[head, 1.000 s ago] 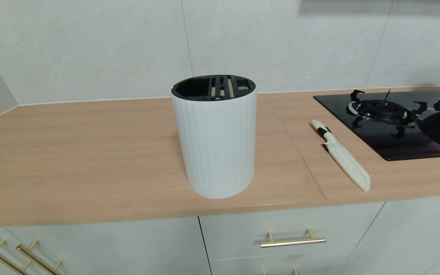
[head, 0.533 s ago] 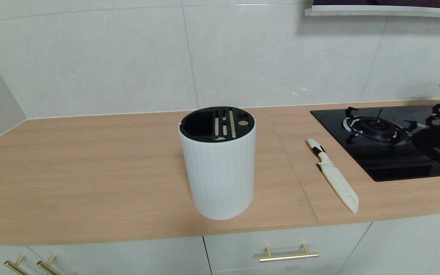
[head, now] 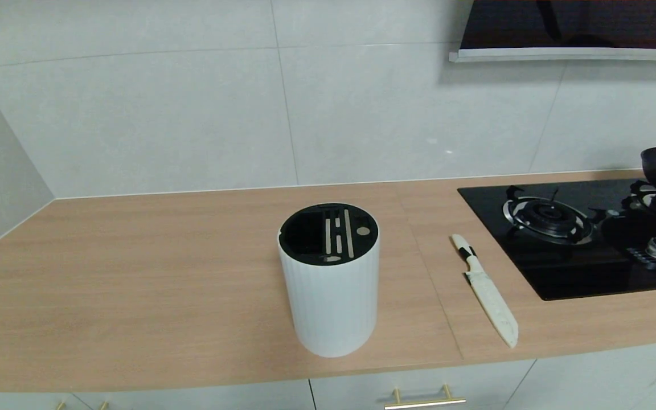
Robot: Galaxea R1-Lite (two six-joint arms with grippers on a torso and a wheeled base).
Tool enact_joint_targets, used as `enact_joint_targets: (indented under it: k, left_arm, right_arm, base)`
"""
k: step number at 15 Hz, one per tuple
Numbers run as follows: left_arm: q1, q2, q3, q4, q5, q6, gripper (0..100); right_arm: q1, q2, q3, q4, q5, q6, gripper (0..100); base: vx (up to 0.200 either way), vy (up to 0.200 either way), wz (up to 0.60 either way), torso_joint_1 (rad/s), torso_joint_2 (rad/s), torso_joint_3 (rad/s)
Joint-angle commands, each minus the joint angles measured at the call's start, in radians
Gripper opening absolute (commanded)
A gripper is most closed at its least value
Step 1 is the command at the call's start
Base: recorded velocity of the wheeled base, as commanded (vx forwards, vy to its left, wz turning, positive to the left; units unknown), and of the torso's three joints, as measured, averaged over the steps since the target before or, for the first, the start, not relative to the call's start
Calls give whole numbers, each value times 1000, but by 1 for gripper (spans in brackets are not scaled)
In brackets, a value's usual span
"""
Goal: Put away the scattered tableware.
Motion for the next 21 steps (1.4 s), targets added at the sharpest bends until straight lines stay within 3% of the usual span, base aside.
enact_joint_targets:
  k: [1, 11, 21]
  left_arm:
    - [0, 0, 0, 0, 1, -1, 100]
    - [0, 0, 0, 0, 1, -1, 100]
    - [0, 0, 0, 0, 1, -1, 100]
  right_arm:
    - [0, 0, 0, 0, 0, -1, 100]
    - [0, 2, 0, 0, 0, -1, 100]
    - [0, 0, 0, 0, 0, -1, 100]
  base:
    - [0, 0, 0, 261, -569, -305]
    - [0, 0, 0, 227, -476, -247]
    - [0, 0, 0, 7, -12, -7]
